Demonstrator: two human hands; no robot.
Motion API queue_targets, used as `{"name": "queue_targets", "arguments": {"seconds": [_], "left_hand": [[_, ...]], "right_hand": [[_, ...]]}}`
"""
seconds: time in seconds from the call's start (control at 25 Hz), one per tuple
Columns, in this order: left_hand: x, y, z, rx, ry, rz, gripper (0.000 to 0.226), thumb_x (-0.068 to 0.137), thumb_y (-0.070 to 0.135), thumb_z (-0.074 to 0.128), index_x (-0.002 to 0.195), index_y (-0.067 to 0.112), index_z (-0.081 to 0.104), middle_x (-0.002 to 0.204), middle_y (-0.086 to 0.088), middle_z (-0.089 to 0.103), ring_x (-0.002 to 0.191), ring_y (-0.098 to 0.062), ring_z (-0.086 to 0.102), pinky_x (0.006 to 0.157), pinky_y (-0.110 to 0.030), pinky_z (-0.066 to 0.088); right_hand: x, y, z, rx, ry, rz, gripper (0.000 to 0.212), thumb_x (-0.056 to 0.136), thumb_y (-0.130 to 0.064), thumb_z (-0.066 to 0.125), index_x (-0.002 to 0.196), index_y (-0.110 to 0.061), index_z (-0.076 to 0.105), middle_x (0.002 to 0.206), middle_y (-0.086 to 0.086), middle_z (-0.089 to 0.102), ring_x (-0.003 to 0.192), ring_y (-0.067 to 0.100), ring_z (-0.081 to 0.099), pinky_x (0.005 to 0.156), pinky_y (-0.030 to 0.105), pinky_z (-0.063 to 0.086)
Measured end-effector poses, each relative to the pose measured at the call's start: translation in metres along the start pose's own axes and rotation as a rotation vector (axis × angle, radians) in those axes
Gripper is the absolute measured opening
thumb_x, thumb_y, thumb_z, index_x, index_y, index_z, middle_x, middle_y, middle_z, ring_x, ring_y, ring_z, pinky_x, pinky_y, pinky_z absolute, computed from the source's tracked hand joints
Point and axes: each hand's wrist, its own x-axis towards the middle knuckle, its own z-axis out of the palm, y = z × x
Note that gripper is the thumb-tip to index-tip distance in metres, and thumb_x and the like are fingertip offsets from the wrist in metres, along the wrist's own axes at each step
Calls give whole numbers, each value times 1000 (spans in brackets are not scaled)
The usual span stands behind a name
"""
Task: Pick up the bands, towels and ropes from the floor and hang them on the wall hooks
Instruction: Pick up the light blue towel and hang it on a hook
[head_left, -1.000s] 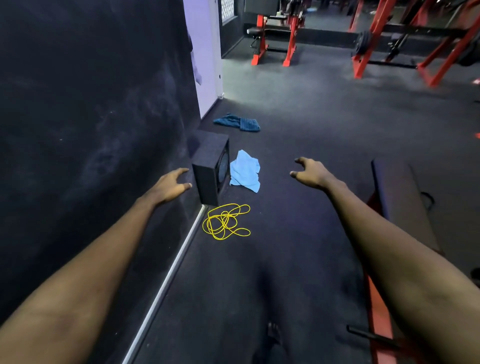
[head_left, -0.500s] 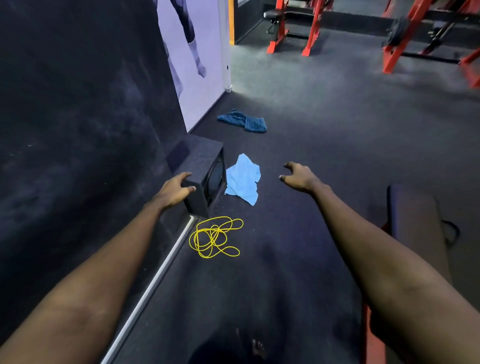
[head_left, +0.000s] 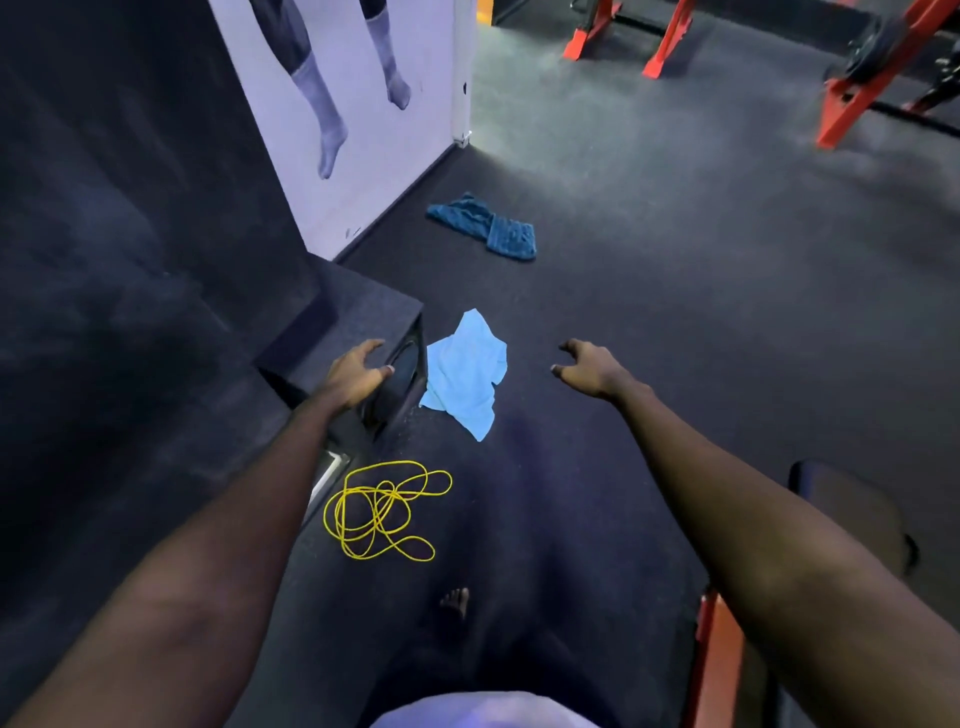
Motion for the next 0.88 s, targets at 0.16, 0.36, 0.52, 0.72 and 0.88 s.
{"name": "queue_targets", "arguments": {"seconds": [0.16,0.36,0.52,0.72,0.88], "left_hand": [[76,36,21,22,-10,-56,57,88,30,66,142,28,47,144,-5,52,132,-24,49,105,-29,35],[155,75,43,-2,39,-153,58,88,28,66,143,26,46,145,-4,52,130,-24,51,97,-23,34],[212,83,70,-71,51,-277,58,87,31,67,142,26,48,143,-4,53,131,-26,49,107,-30,36],[319,90,118,-246,11,-321,46,90,12,64,134,17,54,132,-6,61,120,-20,56,93,-22,38],[373,81,146,-291,41,-335,39,86,16,67,106,49,61,107,8,65,108,-16,58,99,-34,44]], "right_hand": [[91,24,-29,-8,-63,-8,64,92,-35,58,148,-10,40,152,11,44,138,29,43,108,35,37],[208,47,-67,-19,-120,-66,51,91,-31,58,135,-5,52,140,14,54,127,30,51,94,31,41],[290,46,-85,4,-207,-75,59,90,-34,59,141,-7,47,146,13,48,131,29,48,94,30,39],[408,52,-75,-59,-302,-45,51,89,-31,59,134,-8,51,137,13,55,121,29,54,86,29,40],[470,69,-59,-82,-370,-25,58,91,-32,60,143,-11,46,145,12,50,129,29,50,90,27,39]]}}
